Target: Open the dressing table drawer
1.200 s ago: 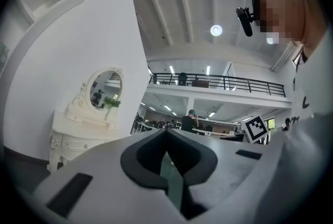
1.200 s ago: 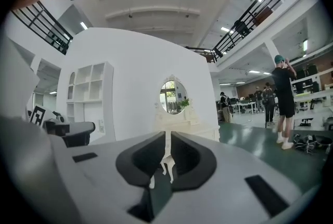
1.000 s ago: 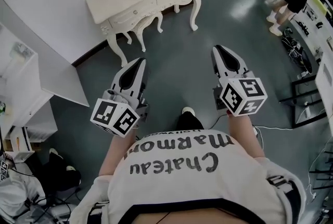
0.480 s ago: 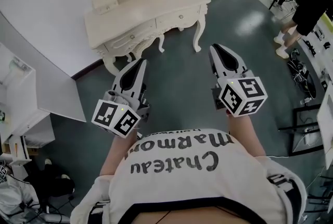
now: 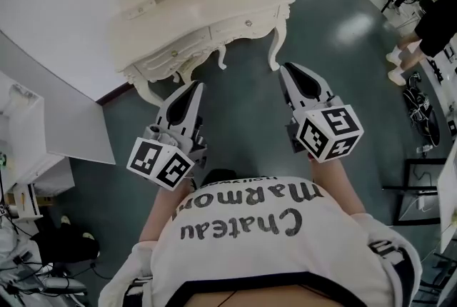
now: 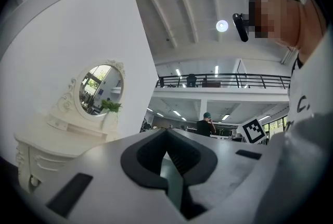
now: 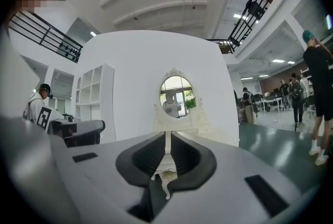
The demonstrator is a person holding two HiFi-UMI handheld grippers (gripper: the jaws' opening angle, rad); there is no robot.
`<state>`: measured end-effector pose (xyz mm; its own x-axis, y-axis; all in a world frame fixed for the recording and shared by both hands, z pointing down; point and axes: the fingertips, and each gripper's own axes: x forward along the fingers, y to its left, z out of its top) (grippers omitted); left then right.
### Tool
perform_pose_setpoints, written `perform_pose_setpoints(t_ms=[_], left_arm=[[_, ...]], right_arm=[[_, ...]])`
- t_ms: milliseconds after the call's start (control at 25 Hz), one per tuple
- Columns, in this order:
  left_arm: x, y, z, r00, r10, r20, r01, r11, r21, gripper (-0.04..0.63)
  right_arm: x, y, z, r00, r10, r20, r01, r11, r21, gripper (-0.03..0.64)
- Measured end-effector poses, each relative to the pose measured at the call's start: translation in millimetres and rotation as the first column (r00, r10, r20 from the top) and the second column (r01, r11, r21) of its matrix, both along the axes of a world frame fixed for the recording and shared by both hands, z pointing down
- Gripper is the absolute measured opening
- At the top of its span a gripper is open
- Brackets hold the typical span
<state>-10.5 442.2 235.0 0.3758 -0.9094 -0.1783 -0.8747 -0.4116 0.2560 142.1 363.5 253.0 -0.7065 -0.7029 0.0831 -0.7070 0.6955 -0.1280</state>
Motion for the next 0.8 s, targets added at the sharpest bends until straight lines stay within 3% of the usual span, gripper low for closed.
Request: perform_pose_setpoints(t_ms=[160,360,800], left_arm=[[-1,-21,12,1.000,0.007,-0.009,-0.007,1.000,-0.028,0.023],[-3,-58,14,0.999,0.035,-0.006,-0.035,0.999,-0.016,0.023],[-49,-183,-11,0.995,0.104,-0.003,-0.104,0.994,0.020,0.023]], right_arm=[[-8,-17,15,1.000,-0.026,0.012,0.026,0.999,-0.033,0.048],[-17,-41,9,0.997,-0.040,0.060,0.040,0.999,0.001,0.048],[-48,-150,-6,0.997,0.056,0.045,-0.055,0.998,-0.030,0.048]])
